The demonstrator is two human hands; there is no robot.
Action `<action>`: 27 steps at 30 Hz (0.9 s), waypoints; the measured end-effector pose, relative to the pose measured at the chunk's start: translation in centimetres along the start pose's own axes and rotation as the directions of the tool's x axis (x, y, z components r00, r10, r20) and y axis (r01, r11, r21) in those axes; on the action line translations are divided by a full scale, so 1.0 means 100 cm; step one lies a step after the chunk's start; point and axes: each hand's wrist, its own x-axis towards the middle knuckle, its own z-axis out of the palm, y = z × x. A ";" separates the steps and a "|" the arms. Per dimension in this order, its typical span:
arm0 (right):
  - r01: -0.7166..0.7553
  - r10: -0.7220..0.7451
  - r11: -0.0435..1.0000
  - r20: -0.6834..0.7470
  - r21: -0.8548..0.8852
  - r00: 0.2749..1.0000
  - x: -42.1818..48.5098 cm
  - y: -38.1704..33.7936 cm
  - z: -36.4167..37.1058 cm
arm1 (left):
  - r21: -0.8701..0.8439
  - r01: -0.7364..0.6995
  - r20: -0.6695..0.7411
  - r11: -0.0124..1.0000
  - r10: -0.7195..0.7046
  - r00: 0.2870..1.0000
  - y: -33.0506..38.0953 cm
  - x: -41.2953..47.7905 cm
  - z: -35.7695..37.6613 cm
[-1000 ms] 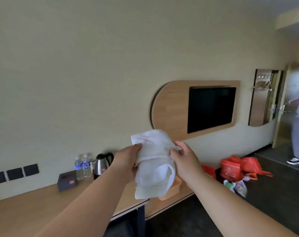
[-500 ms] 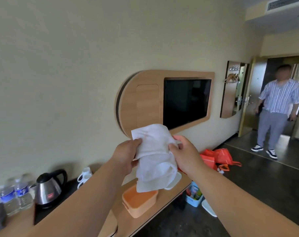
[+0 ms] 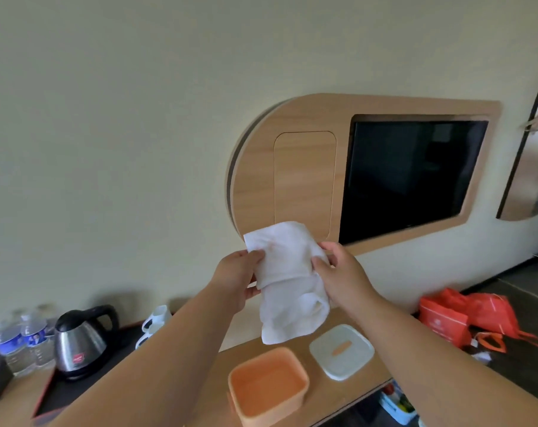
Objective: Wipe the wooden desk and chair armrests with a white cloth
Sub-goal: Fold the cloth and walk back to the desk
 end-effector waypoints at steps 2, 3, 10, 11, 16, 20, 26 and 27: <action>0.019 -0.019 1.000 0.034 -0.004 0.999 0.034 0.005 0.005 | -0.018 0.002 -0.036 1.000 -0.002 0.999 0.003 0.025 0.003; 0.023 -0.023 1.000 0.055 -0.001 0.998 0.050 0.008 0.010 | -0.028 0.006 -0.056 1.000 -0.008 0.998 0.003 0.037 0.002; 0.030 -0.033 0.999 0.146 0.024 0.989 0.133 0.031 0.062 | -0.081 0.023 -0.146 0.996 -0.035 0.989 0.000 0.117 -0.022; 0.033 -0.035 0.999 0.148 0.022 0.988 0.143 0.033 0.069 | -0.084 0.023 -0.145 0.996 -0.035 0.989 0.000 0.129 -0.025; 0.024 -0.023 1.000 0.166 0.000 0.986 0.190 0.051 0.099 | -0.094 0.040 -0.149 0.995 -0.054 0.987 -0.007 0.182 -0.040; 0.012 -0.008 1.000 0.193 -0.019 0.981 0.217 0.081 0.122 | -0.082 0.070 -0.148 0.994 -0.081 0.986 -0.030 0.219 -0.055; -0.060 0.074 0.997 0.280 -0.056 0.957 0.232 0.162 0.167 | -0.094 0.179 -0.211 0.979 -0.196 0.958 -0.104 0.255 -0.077; -0.071 0.088 0.995 0.302 -0.066 0.949 0.233 0.179 0.175 | -0.096 0.197 -0.226 0.976 -0.215 0.950 -0.120 0.259 -0.080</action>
